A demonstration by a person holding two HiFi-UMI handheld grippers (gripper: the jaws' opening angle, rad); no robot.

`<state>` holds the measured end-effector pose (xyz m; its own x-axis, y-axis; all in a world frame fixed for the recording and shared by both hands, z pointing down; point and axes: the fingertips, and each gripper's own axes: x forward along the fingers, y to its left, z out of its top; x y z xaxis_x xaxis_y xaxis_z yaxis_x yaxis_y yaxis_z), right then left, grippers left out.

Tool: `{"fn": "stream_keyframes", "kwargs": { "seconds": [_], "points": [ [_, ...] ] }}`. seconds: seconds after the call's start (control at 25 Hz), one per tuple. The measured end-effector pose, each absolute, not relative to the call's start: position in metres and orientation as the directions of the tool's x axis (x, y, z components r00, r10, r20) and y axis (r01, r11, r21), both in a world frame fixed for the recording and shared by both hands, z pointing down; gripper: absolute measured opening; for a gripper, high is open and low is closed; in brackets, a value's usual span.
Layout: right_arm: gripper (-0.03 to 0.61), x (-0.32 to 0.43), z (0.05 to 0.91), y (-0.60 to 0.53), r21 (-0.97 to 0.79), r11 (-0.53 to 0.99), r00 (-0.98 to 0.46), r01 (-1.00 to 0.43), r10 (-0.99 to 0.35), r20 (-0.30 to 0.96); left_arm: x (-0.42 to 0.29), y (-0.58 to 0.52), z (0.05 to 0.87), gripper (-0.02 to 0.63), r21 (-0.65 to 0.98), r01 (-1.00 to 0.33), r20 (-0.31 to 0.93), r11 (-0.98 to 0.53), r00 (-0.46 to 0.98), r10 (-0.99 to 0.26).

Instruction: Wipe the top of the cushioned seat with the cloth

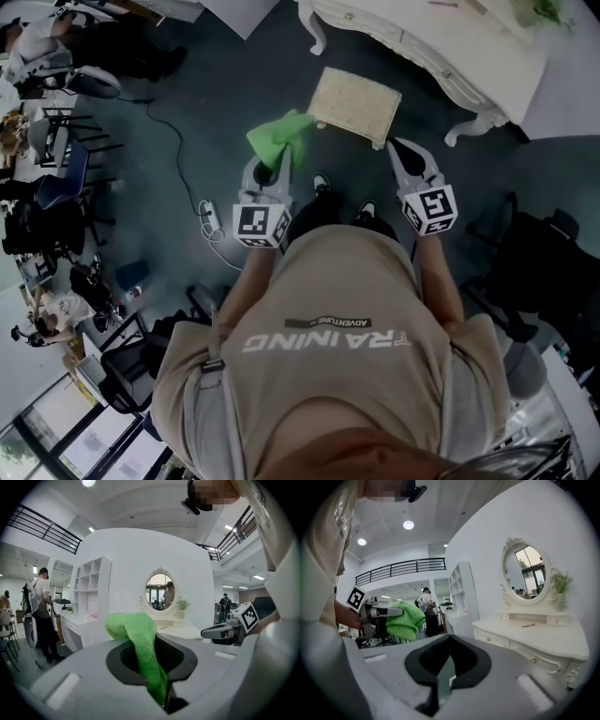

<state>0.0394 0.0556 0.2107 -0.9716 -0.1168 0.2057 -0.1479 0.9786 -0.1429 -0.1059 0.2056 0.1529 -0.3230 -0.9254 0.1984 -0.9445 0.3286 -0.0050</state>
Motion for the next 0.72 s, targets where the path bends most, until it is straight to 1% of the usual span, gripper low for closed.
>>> {"fn": "stream_keyframes", "kwargs": {
  "seconds": [0.12,0.36,0.56,0.72],
  "points": [
    [0.002,0.017,0.202,0.050,-0.108,0.980,-0.970,-0.169,-0.145,0.196,-0.130,0.195,0.154,0.048,0.000,-0.955,0.184,0.297,-0.292,-0.939],
    [0.002,-0.029,0.185,0.057,-0.098,0.974,-0.962,-0.205,-0.182,0.203,-0.183,0.184,0.139,0.048,-0.004,-0.975,0.147,0.221,-0.219,-0.965],
    [0.002,-0.074,0.180,0.072,-0.069,0.975,-0.954,-0.210,-0.189,0.232,-0.227,0.183,0.154,0.048,0.028,-0.987,0.160,0.157,-0.151,-0.976],
    [0.002,-0.087,0.189,0.074,-0.057,0.955,-0.930,-0.290,-0.267,0.254,-0.253,0.176,0.174,0.046,0.050,-0.993,0.169,0.107,-0.097,-0.981]
  ]
}}
